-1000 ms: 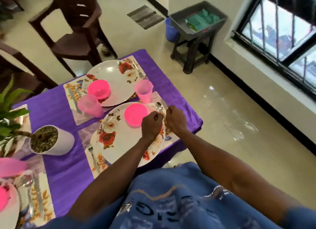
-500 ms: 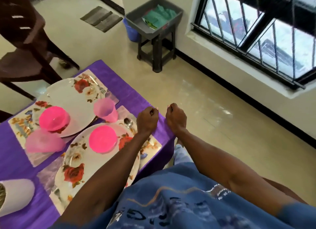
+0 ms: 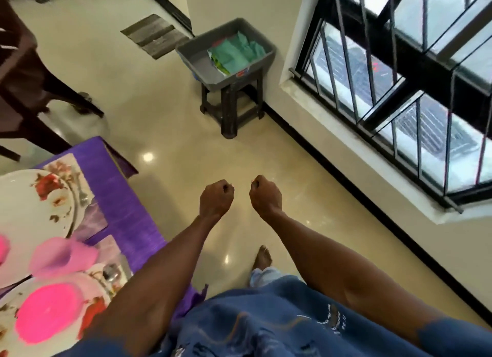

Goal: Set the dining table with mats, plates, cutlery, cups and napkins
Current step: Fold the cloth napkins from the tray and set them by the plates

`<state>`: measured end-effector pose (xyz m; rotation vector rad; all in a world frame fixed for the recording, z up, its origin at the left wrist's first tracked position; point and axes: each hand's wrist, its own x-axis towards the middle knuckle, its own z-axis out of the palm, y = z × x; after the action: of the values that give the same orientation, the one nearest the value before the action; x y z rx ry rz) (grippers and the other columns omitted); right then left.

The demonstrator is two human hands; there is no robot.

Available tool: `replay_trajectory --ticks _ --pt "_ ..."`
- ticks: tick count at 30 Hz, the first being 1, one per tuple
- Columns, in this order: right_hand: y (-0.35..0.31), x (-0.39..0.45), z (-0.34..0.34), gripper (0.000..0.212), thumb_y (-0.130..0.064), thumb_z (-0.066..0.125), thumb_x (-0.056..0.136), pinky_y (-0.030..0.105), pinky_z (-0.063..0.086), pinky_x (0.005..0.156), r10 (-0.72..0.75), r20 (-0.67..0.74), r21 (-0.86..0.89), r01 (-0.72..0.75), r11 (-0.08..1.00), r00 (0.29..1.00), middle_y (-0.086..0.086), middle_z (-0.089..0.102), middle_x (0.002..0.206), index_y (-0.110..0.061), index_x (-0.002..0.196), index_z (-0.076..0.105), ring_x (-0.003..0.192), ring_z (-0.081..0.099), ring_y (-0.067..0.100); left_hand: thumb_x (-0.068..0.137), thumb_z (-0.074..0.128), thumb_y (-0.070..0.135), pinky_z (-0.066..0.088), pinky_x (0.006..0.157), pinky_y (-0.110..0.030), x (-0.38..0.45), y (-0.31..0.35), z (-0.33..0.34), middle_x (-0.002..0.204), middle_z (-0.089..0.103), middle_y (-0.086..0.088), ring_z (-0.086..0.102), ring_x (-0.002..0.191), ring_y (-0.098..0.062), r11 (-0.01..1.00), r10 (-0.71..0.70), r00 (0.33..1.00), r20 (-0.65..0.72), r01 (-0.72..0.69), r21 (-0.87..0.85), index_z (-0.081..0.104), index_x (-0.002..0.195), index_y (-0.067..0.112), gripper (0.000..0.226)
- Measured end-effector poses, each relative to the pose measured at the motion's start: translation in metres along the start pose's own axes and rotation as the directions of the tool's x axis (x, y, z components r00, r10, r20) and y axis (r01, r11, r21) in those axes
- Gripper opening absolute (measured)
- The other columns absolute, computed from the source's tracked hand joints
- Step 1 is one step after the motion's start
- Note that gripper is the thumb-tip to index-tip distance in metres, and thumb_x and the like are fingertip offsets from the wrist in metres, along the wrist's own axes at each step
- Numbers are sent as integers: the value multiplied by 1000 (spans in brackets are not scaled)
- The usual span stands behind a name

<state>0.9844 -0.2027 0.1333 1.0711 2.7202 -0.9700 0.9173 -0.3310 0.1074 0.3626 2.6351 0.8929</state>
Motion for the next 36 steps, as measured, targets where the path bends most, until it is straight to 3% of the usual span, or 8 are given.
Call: replay_trajectory --ticks 14,18,23,32,36 --pt "-8 135 -25 27 -25 41 100 32 44 62 3 89 -50 1 999 996 11 67 93 -9 101 62 74 59 25 95 49 32 44 71 -36 116 38 24 96 69 -16 61 93 -38 968 -59 995 77 38 250 63 86 8 30" --pt "-32 183 -7 23 -24 42 98 32 47 65 35 104 -56 -29 998 994 10 67 94 -11 102 61 77 59 24 96 46 33 46 75 -35 180 21 9 99 68 -14 62 92 -36 925 -3 974 225 -83 371 63 91 10 29" --pt "-86 262 11 19 -15 44 94 30 41 65 111 112 -39 -107 993 988 12 66 100 -10 106 58 83 60 27 96 46 32 45 75 -35 294 0 -44 103 66 -13 61 93 -34 904 6 954 299 -134 407 61 94 11 26" --pt "-226 399 37 25 -15 46 93 35 48 77 225 49 125 -229 965 973 15 67 110 -10 114 60 99 63 35 96 46 30 46 81 -36 477 -21 -137 106 65 -13 61 98 -34 854 32 927 374 -220 472 62 98 10 26" --pt "-245 464 41 23 -17 48 93 34 47 77 311 64 149 -317 937 948 15 66 111 -9 111 60 100 62 35 94 46 28 47 77 -36 554 -6 -144 102 65 -15 61 94 -37 857 74 901 427 -276 436 56 86 11 21"
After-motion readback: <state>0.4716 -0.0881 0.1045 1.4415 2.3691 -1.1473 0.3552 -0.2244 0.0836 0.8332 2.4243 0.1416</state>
